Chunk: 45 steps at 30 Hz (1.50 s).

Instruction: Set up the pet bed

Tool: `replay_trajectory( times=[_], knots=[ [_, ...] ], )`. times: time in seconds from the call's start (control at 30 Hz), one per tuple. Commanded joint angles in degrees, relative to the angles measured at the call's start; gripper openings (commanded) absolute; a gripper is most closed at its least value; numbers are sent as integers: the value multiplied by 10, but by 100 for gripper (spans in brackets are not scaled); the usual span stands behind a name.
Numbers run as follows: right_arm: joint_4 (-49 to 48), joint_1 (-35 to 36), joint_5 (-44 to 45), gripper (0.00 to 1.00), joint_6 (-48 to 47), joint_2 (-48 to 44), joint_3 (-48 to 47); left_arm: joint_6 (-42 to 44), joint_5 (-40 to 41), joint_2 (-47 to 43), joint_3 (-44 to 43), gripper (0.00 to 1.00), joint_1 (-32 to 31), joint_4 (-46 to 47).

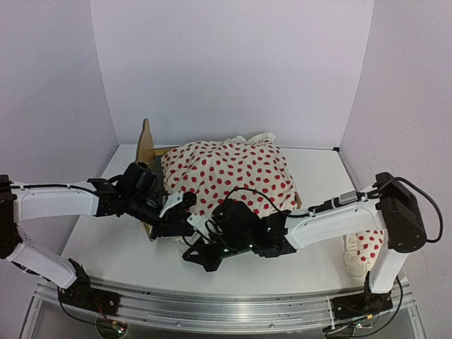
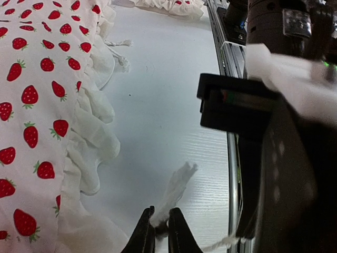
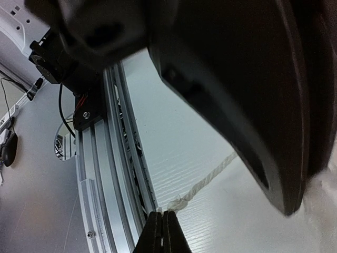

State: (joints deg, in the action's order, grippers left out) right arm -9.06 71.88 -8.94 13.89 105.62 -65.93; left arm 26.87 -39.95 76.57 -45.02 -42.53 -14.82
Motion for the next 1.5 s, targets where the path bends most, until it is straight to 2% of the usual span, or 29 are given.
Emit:
replay_trajectory(
  times=[0.0,0.1,0.2,0.27,0.33,0.57,0.73,0.87,0.97,1.07,1.23,1.47],
  knots=[
    [-11,6,-62,0,12,10,-31,-19,44,26,5,27,-18,45],
    [-18,5,-66,0,16,11,-32,-8,60,27,5,51,-19,29],
    [-20,6,-63,0,18,11,-32,13,79,15,-1,69,-18,1],
    [-21,5,-63,0,17,12,-34,27,88,8,-6,77,-16,-24],
    [-21,3,-62,0,21,13,-35,38,90,0,-16,80,-8,-46],
    [-28,-22,-66,0,68,21,-28,103,29,-64,-30,77,39,-98],
    [-46,-49,-62,0,129,37,-7,190,23,-137,40,71,39,-105],
    [-69,-69,-66,0,181,59,13,278,19,-158,80,64,39,-126],
    [-70,-70,-68,0,188,79,13,362,22,-139,93,62,39,-153],
    [-70,-71,-68,0,194,94,16,448,51,-83,93,63,39,-170],
    [-70,-72,-66,0,200,106,19,488,101,31,42,61,39,-158],
    [-70,-73,-64,0,193,112,16,606,135,82,38,57,18,-141]
  ],
)
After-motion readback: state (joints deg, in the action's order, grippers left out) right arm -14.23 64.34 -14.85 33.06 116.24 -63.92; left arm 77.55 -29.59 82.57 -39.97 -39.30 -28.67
